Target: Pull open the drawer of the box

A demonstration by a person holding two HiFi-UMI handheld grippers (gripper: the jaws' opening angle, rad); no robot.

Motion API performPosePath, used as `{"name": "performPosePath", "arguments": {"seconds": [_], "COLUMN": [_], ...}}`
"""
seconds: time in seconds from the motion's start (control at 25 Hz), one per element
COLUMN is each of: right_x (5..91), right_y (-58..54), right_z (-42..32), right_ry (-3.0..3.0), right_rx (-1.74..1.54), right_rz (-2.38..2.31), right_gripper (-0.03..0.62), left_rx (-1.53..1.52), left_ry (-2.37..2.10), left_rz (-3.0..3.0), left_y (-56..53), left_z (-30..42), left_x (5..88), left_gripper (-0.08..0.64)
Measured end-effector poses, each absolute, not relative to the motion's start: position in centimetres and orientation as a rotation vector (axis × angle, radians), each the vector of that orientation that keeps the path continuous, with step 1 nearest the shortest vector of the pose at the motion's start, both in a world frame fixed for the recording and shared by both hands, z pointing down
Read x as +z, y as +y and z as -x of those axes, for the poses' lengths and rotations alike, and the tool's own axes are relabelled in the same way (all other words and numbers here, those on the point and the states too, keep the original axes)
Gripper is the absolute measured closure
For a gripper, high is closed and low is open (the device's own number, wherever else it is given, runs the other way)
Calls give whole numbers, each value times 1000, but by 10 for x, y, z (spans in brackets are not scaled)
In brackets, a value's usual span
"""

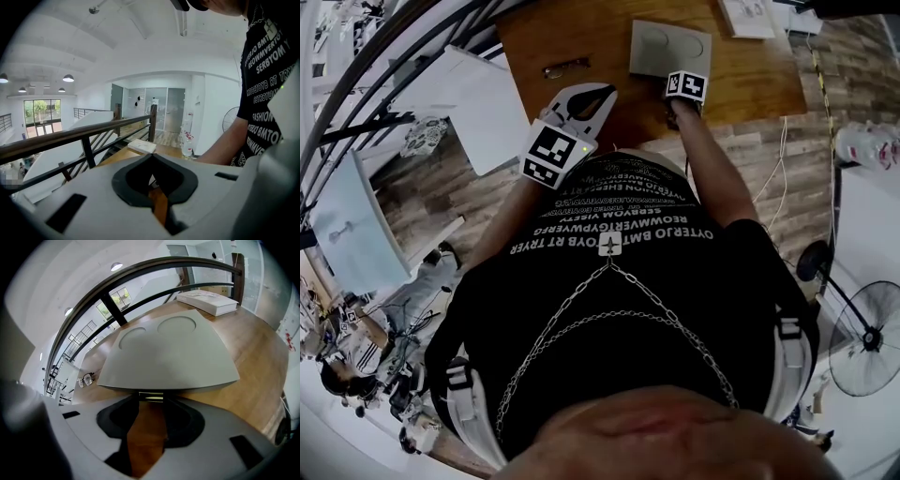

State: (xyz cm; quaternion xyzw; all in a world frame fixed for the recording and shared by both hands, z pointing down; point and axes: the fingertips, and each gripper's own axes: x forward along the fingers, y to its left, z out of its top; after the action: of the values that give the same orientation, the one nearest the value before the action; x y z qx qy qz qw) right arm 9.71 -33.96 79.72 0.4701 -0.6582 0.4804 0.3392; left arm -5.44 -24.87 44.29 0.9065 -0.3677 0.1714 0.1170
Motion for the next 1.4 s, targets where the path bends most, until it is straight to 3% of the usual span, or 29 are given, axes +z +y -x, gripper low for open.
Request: {"name": "performPosePath", "arguments": {"seconds": [0.56,1.4], "right_x": [792,792], "right_y": [-336,-279], "right_z": [-137,-154], "right_ry": [-1762,-1810], "right_rx": [1062,1045], "right_rz": [-1235,-1138], "right_gripper": [430,433], "left_rx": [488,442], "left_ry": [-1099,-1106], "left_rz": [-2633,-2612], "left_y": [-244,-214], "left_z": [42,-14], "left_x": [443,441], "left_gripper": [555,555]}}
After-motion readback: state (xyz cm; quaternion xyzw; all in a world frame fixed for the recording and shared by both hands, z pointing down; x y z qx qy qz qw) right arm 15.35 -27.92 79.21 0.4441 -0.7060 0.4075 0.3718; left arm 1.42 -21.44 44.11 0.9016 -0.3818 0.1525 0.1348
